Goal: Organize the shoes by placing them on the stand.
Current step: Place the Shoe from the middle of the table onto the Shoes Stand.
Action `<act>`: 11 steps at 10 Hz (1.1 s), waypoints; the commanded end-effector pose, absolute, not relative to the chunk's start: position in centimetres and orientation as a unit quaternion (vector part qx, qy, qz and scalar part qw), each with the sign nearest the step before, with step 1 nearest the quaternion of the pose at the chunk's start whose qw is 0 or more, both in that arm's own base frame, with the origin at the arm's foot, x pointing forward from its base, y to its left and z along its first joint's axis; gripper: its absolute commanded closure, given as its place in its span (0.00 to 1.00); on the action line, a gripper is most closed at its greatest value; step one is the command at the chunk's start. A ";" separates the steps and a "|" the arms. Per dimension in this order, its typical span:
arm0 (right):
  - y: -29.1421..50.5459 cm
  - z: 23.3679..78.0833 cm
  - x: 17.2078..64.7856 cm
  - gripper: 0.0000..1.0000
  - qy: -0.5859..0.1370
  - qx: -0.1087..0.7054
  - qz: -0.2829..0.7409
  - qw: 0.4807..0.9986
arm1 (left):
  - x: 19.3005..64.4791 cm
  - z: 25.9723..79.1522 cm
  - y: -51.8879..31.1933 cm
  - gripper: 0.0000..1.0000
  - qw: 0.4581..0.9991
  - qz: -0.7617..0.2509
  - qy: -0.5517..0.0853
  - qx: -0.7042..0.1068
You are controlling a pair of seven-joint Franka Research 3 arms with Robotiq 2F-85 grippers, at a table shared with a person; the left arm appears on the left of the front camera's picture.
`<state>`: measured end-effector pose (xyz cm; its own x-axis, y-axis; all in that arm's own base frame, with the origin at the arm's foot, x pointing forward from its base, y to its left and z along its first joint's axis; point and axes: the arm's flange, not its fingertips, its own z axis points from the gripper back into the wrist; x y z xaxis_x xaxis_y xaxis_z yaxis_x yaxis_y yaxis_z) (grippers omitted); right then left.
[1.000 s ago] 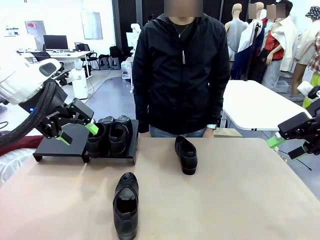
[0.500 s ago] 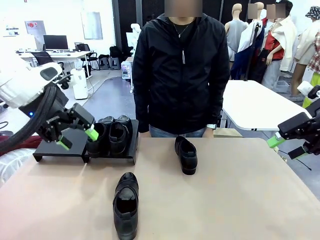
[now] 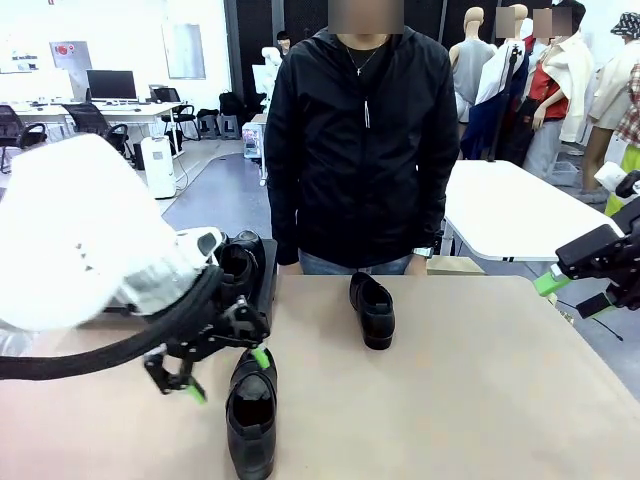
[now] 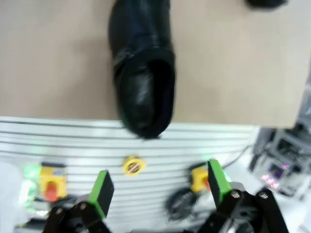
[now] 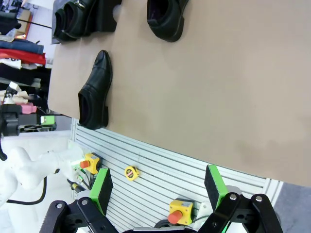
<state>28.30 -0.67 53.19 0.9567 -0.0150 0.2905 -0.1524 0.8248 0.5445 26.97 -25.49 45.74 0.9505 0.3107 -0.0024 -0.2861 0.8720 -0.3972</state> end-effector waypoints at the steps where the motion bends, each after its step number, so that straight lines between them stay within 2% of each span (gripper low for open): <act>1: -0.6 53.3 28.7 0.00 -0.152 0.298 0.045 0.941 | 29.1 42.3 -27.6 0.00 0.957 0.197 -0.060 -0.203; 2: -0.6 53.3 28.7 0.00 -0.152 0.298 0.045 0.941 | 29.8 41.9 -28.6 0.00 0.973 0.155 -0.039 -0.167; 3: -0.6 53.3 28.7 0.00 -0.152 0.298 0.045 0.941 | 27.9 44.4 -26.6 0.00 0.960 0.181 -0.045 -0.207; 5: -0.6 53.3 28.7 0.00 -0.152 0.298 0.045 0.941 | 27.9 44.4 -26.6 0.00 0.960 0.181 -0.045 -0.207; 7: -0.6 53.3 28.7 0.00 -0.152 0.298 0.045 0.941 | 30.1 41.8 -28.8 0.00 0.964 0.184 -0.063 -0.183; 9: -0.6 53.3 28.7 0.00 -0.152 0.298 0.045 0.941 | 31.1 40.5 -29.8 0.00 0.973 0.128 -0.056 -0.185; 11: -0.6 53.3 28.7 0.00 -0.152 0.298 0.045 0.941 | 32.9 39.0 -30.5 0.00 0.975 0.139 -0.064 -0.162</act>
